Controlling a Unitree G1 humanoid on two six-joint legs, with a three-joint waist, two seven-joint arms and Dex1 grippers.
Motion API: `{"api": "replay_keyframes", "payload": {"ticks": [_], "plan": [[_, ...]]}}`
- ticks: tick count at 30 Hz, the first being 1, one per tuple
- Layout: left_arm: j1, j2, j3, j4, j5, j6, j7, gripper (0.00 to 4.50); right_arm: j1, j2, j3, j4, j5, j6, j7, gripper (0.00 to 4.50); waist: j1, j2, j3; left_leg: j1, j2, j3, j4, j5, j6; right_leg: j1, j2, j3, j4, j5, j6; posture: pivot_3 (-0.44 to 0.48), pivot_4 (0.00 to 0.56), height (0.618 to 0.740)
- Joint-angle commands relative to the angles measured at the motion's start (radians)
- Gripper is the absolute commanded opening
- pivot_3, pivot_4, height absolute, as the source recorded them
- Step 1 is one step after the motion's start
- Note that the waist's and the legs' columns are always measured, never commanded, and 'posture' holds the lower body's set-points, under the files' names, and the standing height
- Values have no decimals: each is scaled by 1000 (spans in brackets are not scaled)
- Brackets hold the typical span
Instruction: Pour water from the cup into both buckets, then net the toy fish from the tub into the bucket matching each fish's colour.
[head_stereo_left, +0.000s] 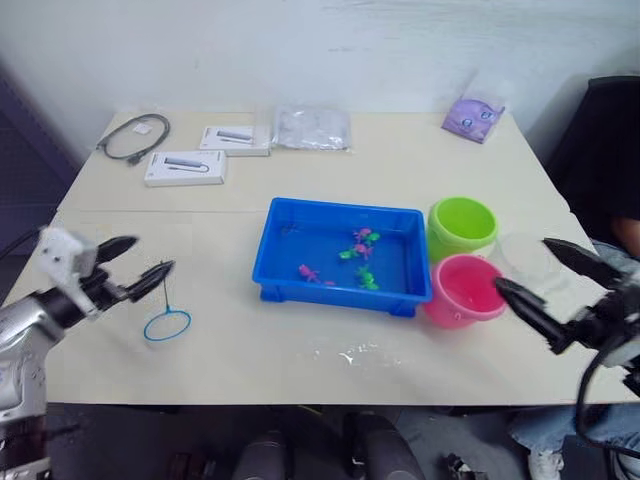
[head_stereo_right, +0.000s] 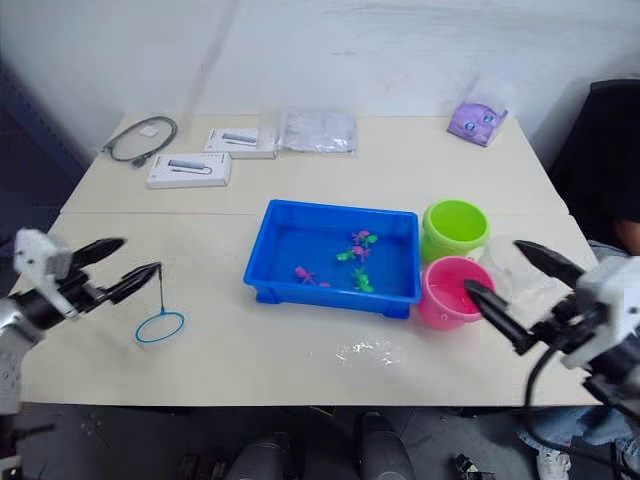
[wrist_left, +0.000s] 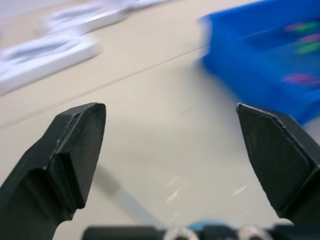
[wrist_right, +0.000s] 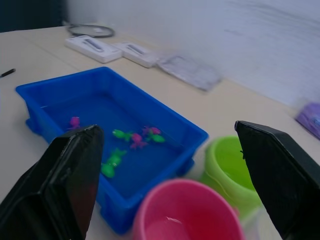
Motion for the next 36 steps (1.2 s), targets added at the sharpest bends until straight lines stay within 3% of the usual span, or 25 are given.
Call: {"api": "replay_keyframes", "payload": {"ticks": [1, 5, 9, 15, 19, 23, 28, 36], "plan": [[131, -18, 211, 13, 34, -31, 151, 4500, -106, 52, 157, 18, -59, -170, 76, 4449, 1, -2, -1, -1, 0, -1, 0, 0, 0, 0, -1, -1, -2, 0, 0, 0, 150, 740], [289, -74, 338, -23, 65, 24, 292, 4500, -112, 60, 243, 112, -103, -331, 246, 4449, 3, -2, -1, -2, 0, -2, -1, -3, 1, 1, -1, -3, -5, 0, -1, 0, 150, 740], [373, -135, 390, -115, 38, 104, 368, 4500, -115, 67, 267, 182, -89, -405, 313, 4449, 22, -3, -2, -2, 0, -2, 0, -5, 1, 2, -3, -4, -8, 0, -1, 0, 150, 740], [432, -190, 388, -284, -24, 243, 405, 4500, -123, 63, 291, 247, -73, -447, 380, 4449, 24, -4, -2, 4, 0, -3, 0, -7, 5, 9, -4, -6, -9, -1, -2, 0, 150, 740], [344, -181, 359, -377, -92, 473, 502, 4500, -156, 58, 308, 260, -58, -442, 392, 4449, 23, -1, -1, 4, 1, -4, 0, -6, 3, 9, -5, -7, -7, -2, -3, 0, 150, 740], [289, -109, 229, -476, -74, 660, 532, 4500, -202, 46, 315, 253, -21, -393, 386, 4449, 22, -1, -1, 4, 1, -5, 0, -5, 1, 9, -5, -9, -6, -1, -3, 0, 150, 740], [45, -122, 84, -537, -93, 928, 653, 4500, -246, 26, 329, 230, 0, -343, 379, 4449, 22, 0, -1, 3, 0, -6, 0, -4, -1, 9, -5, -10, -6, -1, -3, 0, 150, 740], [-207, -196, -95, -337, -23, 1050, 714, 4500, -257, 24, 356, 217, -34, -346, 366, 4449, 21, 0, -1, 2, 0, -6, 0, -1, -6, 8, -4, -11, -6, -1, -2, 0, 150, 740]]}}
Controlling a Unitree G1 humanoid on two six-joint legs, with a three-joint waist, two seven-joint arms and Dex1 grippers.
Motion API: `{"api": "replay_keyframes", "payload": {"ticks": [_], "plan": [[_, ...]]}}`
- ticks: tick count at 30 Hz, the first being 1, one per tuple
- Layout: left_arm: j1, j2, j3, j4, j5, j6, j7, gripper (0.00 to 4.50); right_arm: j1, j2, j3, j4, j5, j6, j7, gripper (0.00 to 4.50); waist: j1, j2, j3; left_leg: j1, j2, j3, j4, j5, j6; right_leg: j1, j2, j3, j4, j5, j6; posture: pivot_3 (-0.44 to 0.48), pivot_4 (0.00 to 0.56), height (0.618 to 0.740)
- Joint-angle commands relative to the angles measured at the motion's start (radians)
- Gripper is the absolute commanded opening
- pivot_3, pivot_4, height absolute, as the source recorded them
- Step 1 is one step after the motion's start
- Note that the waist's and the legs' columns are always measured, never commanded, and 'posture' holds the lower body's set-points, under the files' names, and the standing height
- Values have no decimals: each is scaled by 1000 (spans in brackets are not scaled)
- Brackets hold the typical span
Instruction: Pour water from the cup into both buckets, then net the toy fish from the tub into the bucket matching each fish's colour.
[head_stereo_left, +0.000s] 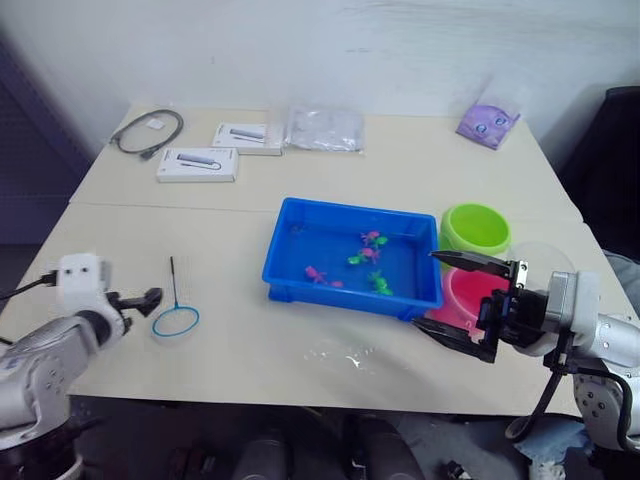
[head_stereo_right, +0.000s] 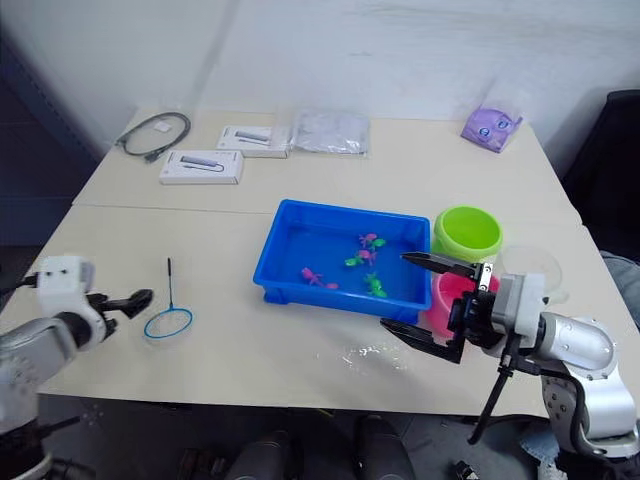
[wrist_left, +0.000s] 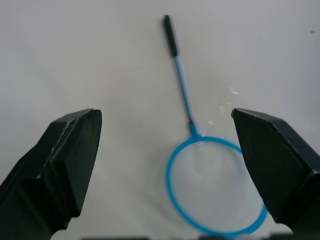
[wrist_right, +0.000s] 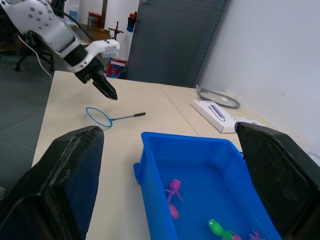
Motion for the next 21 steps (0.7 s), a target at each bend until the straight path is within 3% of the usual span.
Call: {"api": "replay_keyframes", "payload": {"ticks": [1, 5, 11, 21], "plan": [[-71, -24, -39, 84, 49, -3, 30, 4500, 0, -6, 2, -43, -1, -10, -10, 4449, 2, 0, 0, 0, 0, 0, 0, 0, 0, 0, 0, 0, 0, 0, 0, 0, 150, 740], [-133, -65, -124, 185, 99, -69, 35, 4500, 9, -3, 8, -67, -11, -7, -37, 4449, 5, 0, 0, 0, 0, 0, 1, 1, -1, 0, 0, 0, 1, 0, 0, 0, 150, 740], [-157, -72, -150, 279, 148, -98, 40, 4500, 41, 4, 8, -93, -22, -19, -72, 4449, 3, 0, 0, -1, 0, 0, 1, 0, -1, 0, 0, 0, 0, 0, 0, 0, 150, 740], [-131, -73, -120, 420, 176, -113, 9, 151, 76, 5, 0, -96, -45, -66, -91, 4500, 4, 7, -4, 2, 0, 0, 1, 2, -3, 1, 0, 0, 3, 0, 0, 0, 150, 740]]}}
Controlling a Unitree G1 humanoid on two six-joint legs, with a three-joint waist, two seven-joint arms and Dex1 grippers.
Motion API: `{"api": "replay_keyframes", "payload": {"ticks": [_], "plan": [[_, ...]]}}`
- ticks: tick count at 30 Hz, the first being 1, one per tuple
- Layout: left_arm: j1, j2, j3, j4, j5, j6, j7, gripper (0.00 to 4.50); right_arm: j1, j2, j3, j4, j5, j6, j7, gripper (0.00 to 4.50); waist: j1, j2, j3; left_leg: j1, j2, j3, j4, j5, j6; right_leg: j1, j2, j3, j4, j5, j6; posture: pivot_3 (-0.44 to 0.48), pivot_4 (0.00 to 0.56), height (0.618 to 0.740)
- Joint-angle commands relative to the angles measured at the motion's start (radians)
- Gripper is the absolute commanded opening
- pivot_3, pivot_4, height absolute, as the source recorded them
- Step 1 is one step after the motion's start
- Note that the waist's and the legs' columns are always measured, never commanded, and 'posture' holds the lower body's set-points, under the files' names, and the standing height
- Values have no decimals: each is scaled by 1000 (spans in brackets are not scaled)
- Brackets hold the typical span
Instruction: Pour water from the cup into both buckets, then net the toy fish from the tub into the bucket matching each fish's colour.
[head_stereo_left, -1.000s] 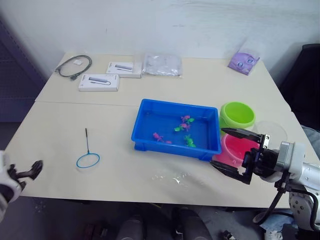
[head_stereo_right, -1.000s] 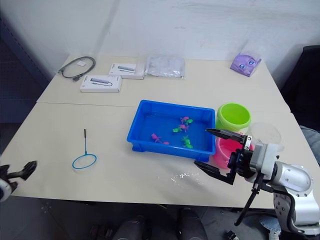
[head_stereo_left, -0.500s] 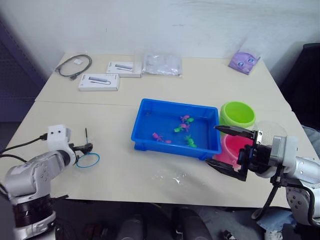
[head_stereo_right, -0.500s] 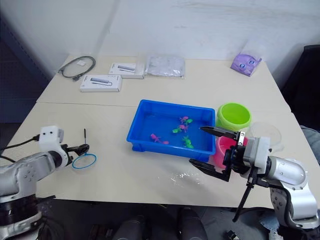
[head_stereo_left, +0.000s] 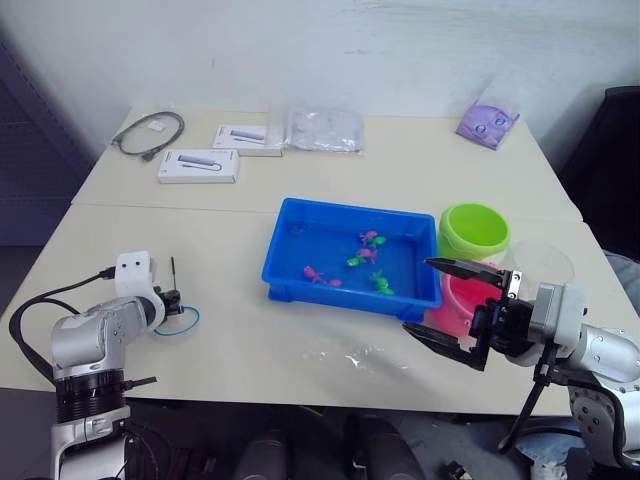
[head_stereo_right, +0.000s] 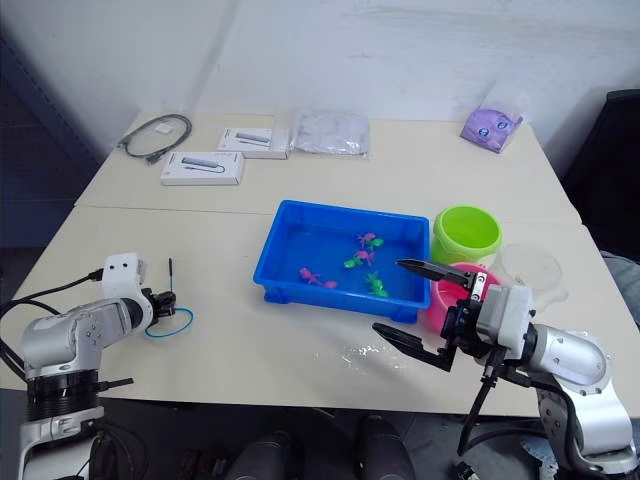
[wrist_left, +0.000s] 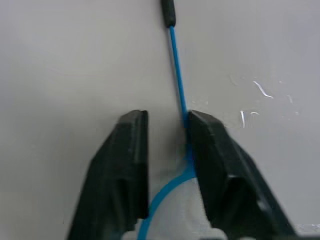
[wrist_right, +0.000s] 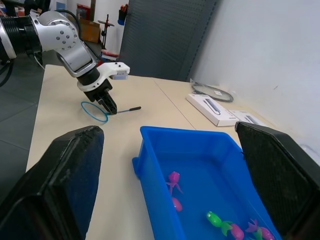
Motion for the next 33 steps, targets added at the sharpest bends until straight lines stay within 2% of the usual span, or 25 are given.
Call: {"api": "replay_keyframes", "payload": {"ticks": [1, 6, 9, 11, 13, 16, 19, 20, 23, 25, 28, 33], "plan": [[33, -21, 25, 48, 6, 28, -3, 49, 3, -2, -27, -37, 3, -27, -10, 4500, -1, 2, -1, 0, 0, 0, 0, 0, 0, 0, 0, 0, 0, 0, 0, 0, 150, 740], [81, -11, 82, -10, -14, 15, -43, 49, -10, -13, -35, -39, -7, -19, -29, 4500, -7, 2, -1, 0, 0, 0, 0, 0, 0, 0, 0, 0, 0, 0, 0, 0, 150, 740], [80, 65, 104, -84, -76, -207, -239, 49, -35, -57, -47, -72, 77, 110, -84, 4500, -11, 1, 0, -1, 0, 0, 0, 0, 0, -1, 0, 1, 0, 0, 0, 0, 150, 740], [76, 160, 95, -92, -91, -289, -363, 49, -44, -154, -58, -119, 174, 330, -172, 4500, -3, -3, 2, -3, 0, -1, 0, 1, -2, -3, 0, 0, 1, 0, 0, 0, 150, 740], [68, 253, 50, -73, -69, -402, -475, 49, -82, -220, -54, -145, 228, 461, -237, 4500, -2, -4, 2, -4, 1, -2, 0, 2, -3, -4, -1, -1, 1, -1, -2, 0, 150, 740], [12, 343, -42, -73, -87, -683, -768, 49, -184, -266, -29, -150, 297, 556, -257, 4500, 1, -2, 3, -5, 1, -2, -2, 2, -3, -5, -2, -1, 0, -1, -4, 0, 150, 740], [-61, 417, -184, -82, -99, -921, -1118, 49, -311, -334, 35, -128, 316, 723, -297, 4500, 3, 2, 3, -8, -1, -2, -2, 3, 0, -7, -6, -4, -1, -2, -4, 0, 150, 740], [-85, 443, -247, -84, -82, -973, -1212, 49, -357, -343, 55, -113, 311, 750, -300, 4500, 0, 2, 3, -12, -1, -2, -2, 3, 0, -9, -7, -4, -3, -2, -4, 0, 150, 740], [-171, 484, -409, -78, -21, -1033, -1390, 49, -462, -353, 108, -83, 310, 821, -288, 4500, -6, 2, 3, -20, -1, -2, -1, 4, 2, -16, -7, -5, -4, -1, -3, 0, 150, 740], [-251, 448, -495, -71, 5, -1029, -1428, 49, -513, -348, 154, -75, 308, 864, -264, 4500, -4, 2, 3, -25, -2, -1, 0, 5, 3, -22, -6, -5, -3, -1, -2, 0, 150, 740], [-373, 317, -613, -38, 68, -1027, -1401, 49, -579, -301, 213, -67, 319, 929, -279, 4500, 3, 3, 3, -34, -2, 0, 5, 5, 4, -28, -4, -7, 2, 1, 0, 0, 150, 740], [-458, 161, -671, -8, 76, -950, -1353, 49, -632, -239, 281, -87, 305, 1001, -311, 4500, 3, 2, 3, -41, -2, 0, 20, 2, 12, -28, -2, -5, 2, 6, 9, 0, 150, 740]]}}
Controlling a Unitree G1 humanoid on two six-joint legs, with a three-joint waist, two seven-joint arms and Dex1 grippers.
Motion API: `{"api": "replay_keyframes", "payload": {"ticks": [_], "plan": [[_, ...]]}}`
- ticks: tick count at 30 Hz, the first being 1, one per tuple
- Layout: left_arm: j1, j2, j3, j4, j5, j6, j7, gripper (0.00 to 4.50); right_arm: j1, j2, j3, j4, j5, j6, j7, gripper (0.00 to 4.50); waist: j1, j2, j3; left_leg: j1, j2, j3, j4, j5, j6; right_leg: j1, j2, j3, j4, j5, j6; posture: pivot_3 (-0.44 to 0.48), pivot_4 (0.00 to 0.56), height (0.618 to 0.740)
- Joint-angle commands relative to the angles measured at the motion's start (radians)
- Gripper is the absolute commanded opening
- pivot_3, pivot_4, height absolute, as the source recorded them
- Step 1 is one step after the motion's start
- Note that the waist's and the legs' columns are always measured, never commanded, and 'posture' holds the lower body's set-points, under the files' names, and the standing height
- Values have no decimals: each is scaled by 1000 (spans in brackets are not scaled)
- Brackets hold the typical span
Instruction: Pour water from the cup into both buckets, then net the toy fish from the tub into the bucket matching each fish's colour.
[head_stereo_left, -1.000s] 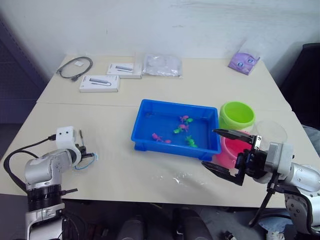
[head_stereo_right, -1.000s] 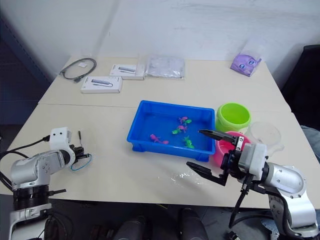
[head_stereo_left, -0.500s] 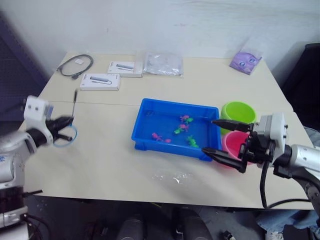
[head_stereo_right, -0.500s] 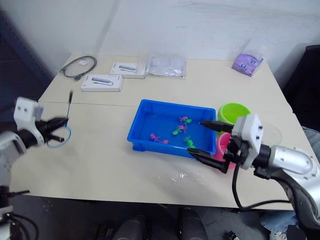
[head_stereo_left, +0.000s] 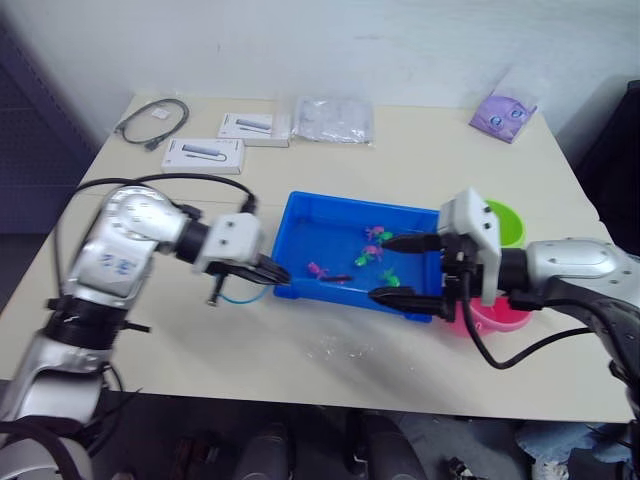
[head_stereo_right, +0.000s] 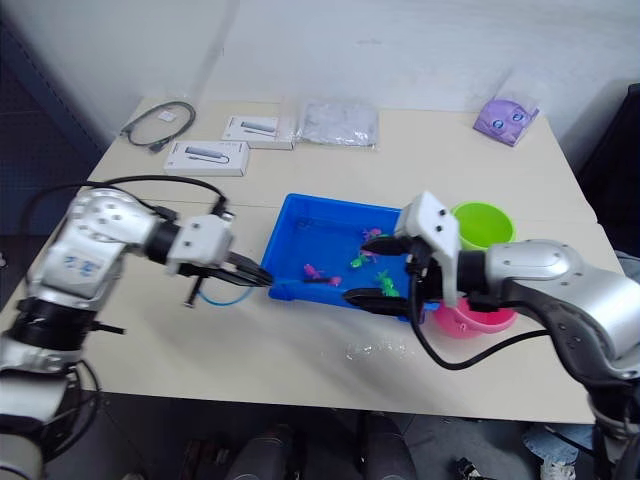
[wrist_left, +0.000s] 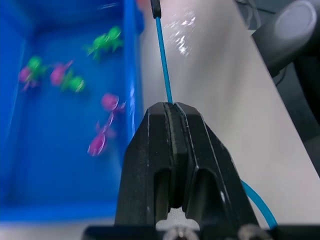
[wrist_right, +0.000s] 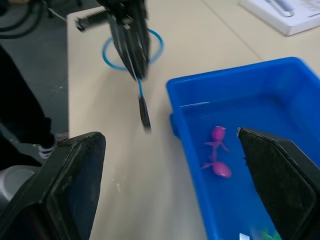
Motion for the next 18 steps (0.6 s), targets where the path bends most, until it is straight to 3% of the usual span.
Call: {"api": "replay_keyframes", "payload": {"ticks": [1, 13, 16, 18], "plan": [[-49, -61, -13, -8, -8, 63, 29, 49, -24, 23, 20, -38, 2, 40, -15, 4500, -3, 0, 0, 0, 0, 1, 2, 0, 2, 0, 0, 2, 0, 1, 2, 0, 150, 740], [-64, -114, -64, -52, 22, 90, 34, 49, -27, 64, 32, -26, 1, 110, -12, 4500, -3, 0, 0, -2, -1, 2, 8, -3, 6, 0, -2, 4, 0, 3, 4, 0, 150, 740], [-62, -114, -65, -53, 33, 96, 42, 0, -27, 63, 30, -29, -3, 122, -10, 3611, -3, 0, 0, -2, -1, 2, 8, -3, 6, 0, -2, 4, 0, 3, 4, 0, 150, 740], [-57, -114, -63, -60, 33, 101, 50, 0, -22, 71, 19, -29, 10, 134, -14, 2634, -3, 0, 0, -2, -1, 2, 8, -3, 6, 0, -2, 3, 0, 3, 4, 0, 150, 740]]}}
